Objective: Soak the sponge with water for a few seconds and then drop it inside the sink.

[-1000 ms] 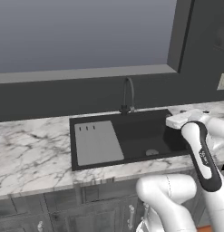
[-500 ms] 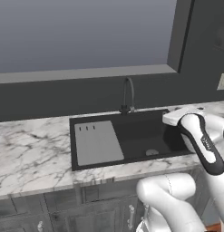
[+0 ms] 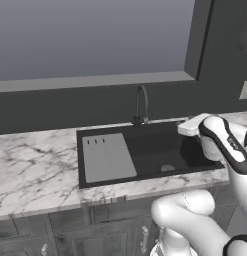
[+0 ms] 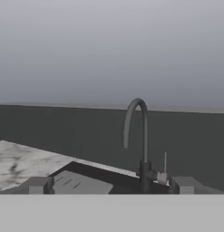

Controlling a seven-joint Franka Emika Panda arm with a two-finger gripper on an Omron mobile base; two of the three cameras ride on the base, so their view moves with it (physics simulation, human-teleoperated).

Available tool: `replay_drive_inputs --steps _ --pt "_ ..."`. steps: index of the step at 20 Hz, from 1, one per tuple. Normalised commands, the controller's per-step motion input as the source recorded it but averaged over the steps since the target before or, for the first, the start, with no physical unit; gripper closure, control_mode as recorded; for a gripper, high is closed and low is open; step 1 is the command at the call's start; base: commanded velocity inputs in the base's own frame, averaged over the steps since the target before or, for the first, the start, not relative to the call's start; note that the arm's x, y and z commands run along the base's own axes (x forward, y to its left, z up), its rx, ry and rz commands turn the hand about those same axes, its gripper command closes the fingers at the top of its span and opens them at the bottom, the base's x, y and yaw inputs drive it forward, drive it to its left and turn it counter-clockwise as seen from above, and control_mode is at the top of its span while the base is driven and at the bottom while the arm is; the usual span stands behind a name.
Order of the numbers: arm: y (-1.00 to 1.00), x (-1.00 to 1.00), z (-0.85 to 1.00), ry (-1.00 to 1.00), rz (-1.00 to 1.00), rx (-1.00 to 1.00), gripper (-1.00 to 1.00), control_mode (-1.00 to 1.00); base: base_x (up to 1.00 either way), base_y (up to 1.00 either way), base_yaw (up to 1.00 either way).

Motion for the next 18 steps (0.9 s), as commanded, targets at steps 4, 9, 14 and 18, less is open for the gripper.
replay_drive_inputs --steps 4,9,14,18 --pt "0.01 0.26 -0.07 -0.02 0.05 0.0 -1.0 -1.0 0.0 0.0 0.0" --pt "0.04 0.24 -0.02 -0.03 0.04 0.0 -1.0 -1.0 0.0 0.0 0.0" --pt "0.11 0.2 -0.05 -0.03 0.03 0.0 -1.0 -1.0 0.0 0.0 0.0" --pt "0.09 0.15 -0.03 -0.02 0.03 0.0 -1.0 -1.0 0.0 0.0 0.0"
